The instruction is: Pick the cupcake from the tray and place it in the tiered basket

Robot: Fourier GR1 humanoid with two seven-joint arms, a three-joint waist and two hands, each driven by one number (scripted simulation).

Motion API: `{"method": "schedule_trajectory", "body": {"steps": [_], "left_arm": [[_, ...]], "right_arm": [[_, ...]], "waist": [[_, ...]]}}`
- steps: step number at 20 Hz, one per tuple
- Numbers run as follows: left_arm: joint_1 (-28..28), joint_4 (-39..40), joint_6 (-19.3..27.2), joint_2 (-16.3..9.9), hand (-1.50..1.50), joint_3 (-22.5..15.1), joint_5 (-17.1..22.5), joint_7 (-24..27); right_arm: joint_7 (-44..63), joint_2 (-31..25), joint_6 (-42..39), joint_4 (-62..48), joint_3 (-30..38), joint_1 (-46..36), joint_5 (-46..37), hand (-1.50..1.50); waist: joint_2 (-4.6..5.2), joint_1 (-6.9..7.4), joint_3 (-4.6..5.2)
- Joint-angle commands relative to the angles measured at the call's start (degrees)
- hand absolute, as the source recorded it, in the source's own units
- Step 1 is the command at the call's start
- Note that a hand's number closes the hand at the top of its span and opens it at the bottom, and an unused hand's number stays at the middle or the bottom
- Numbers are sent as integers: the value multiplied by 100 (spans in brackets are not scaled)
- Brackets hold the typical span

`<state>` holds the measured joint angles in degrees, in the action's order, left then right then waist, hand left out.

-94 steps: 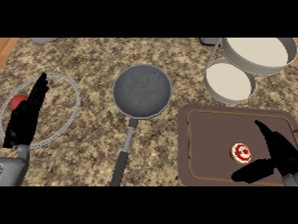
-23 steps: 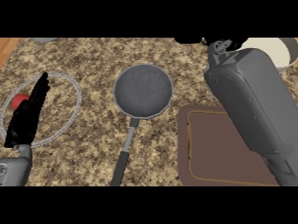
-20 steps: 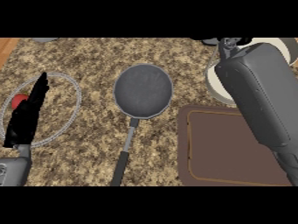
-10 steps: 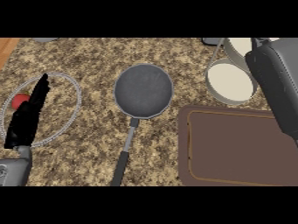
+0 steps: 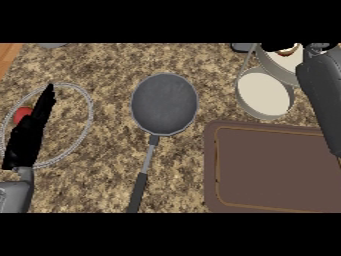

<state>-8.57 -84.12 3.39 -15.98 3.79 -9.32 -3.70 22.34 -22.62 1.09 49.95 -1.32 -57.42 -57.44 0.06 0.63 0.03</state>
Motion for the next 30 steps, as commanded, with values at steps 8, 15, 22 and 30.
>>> {"method": "schedule_trajectory", "body": {"steps": [8,15,22,30], "left_arm": [[-90,-143,82,148,0,-82,-177,-114],[38,-64,-75,-42,0,233,-28,-50],[129,-263,-72,92,0,134,-101,-105],[369,-72,-160,-15,0,350,-4,135]], "right_arm": [[-500,70,236,-877,1040,210,905,-150],[-574,181,626,315,1418,682,1467,-150],[62,-54,827,1028,1625,683,1501,-150],[555,-905,-713,2325,2663,1893,2855,-150]], "waist": [[23,40,-6],[-22,-66,-3],[-25,-61,-2],[-49,-180,0]]}}
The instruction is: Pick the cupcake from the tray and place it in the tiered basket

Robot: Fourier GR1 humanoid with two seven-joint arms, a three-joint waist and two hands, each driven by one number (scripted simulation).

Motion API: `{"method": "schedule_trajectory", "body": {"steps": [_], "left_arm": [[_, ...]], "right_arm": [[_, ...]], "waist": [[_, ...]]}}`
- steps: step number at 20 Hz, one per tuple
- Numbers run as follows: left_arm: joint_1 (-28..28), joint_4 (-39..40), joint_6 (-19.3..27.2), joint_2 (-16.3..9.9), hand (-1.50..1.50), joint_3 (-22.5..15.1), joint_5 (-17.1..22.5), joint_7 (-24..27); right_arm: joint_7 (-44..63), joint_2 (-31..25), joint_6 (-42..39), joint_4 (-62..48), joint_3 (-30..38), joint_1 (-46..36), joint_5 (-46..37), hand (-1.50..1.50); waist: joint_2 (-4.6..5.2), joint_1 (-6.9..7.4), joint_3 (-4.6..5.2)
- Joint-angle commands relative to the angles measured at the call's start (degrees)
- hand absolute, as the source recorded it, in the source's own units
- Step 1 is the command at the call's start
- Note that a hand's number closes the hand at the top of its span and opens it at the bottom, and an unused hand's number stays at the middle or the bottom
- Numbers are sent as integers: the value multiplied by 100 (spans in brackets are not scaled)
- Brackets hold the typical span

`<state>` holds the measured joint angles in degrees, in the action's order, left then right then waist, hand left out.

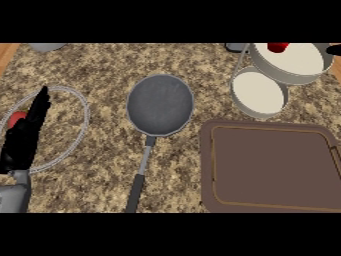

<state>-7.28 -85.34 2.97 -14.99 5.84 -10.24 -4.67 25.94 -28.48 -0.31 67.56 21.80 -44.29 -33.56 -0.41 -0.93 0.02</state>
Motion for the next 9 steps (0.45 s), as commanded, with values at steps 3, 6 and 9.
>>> {"method": "schedule_trajectory", "body": {"steps": [3,6,9], "left_arm": [[211,-467,87,113,0,-124,-127,-191],[194,-303,-65,43,0,-29,-4,-100],[-17,-81,-29,31,0,47,-25,-45]], "right_arm": [[122,-521,-913,1184,829,1218,1005,-150],[-372,-833,-1356,1431,1472,1911,1631,-150],[-632,-857,-1686,1617,2026,2413,2224,-150]], "waist": [[-9,-15,-5],[-3,-44,-7],[6,-55,-6]]}}
